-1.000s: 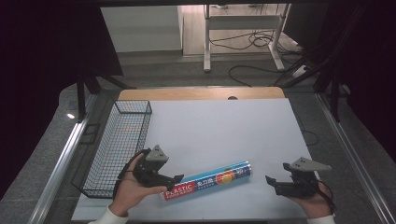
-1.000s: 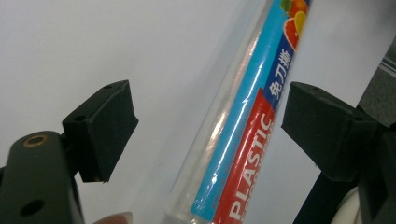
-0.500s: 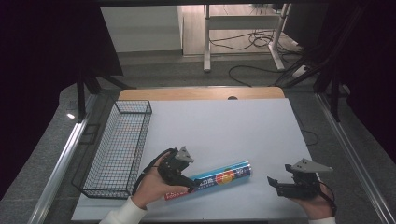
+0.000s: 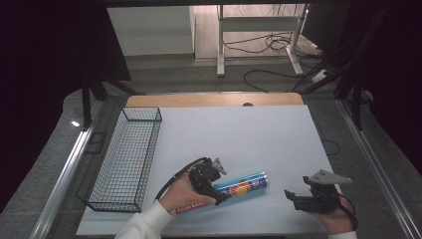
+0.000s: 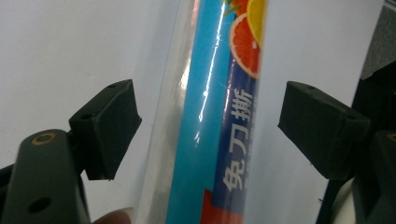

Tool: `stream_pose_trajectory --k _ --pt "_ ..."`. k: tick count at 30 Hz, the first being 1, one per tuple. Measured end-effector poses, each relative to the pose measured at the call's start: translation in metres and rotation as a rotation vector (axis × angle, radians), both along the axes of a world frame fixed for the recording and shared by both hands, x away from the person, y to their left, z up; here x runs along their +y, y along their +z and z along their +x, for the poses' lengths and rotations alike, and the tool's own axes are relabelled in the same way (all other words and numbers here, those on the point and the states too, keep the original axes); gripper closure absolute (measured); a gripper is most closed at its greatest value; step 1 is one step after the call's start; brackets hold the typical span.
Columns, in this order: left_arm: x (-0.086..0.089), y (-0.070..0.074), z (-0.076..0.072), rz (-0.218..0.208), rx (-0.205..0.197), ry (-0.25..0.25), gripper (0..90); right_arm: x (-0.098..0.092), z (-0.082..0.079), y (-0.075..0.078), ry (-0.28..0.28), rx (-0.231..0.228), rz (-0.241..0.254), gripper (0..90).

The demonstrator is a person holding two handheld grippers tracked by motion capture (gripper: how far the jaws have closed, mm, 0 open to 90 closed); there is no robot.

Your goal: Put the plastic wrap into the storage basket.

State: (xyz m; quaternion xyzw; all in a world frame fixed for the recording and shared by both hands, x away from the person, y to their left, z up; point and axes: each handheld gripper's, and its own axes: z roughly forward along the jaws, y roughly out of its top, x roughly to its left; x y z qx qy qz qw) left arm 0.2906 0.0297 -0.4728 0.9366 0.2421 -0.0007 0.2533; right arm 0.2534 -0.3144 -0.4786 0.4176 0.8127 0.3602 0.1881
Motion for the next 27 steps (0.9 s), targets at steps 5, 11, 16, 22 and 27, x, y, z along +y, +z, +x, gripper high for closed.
stream_pose_trajectory --k 5,11,16,22,27 --pt "-0.009 -0.012 0.004 0.058 0.030 -0.032 23.2 0.000 0.000 -0.001 0.002 0.003 -0.007 16.7" --pt "-0.015 -0.021 0.008 0.102 0.061 -0.044 26.0 0.000 0.000 -0.002 -0.002 0.006 -0.011 16.7" --pt "-0.019 -0.024 0.010 0.126 0.069 -0.044 27.2 0.000 0.001 -0.002 -0.003 0.006 -0.017 16.7" --pt "-0.022 -0.024 0.012 0.144 0.093 -0.044 27.6 0.000 0.001 -0.003 -0.004 0.008 -0.021 16.7" --pt "-0.027 -0.023 0.013 0.173 0.107 -0.040 27.6 0.000 0.000 -0.002 -0.005 0.004 -0.021 16.7"
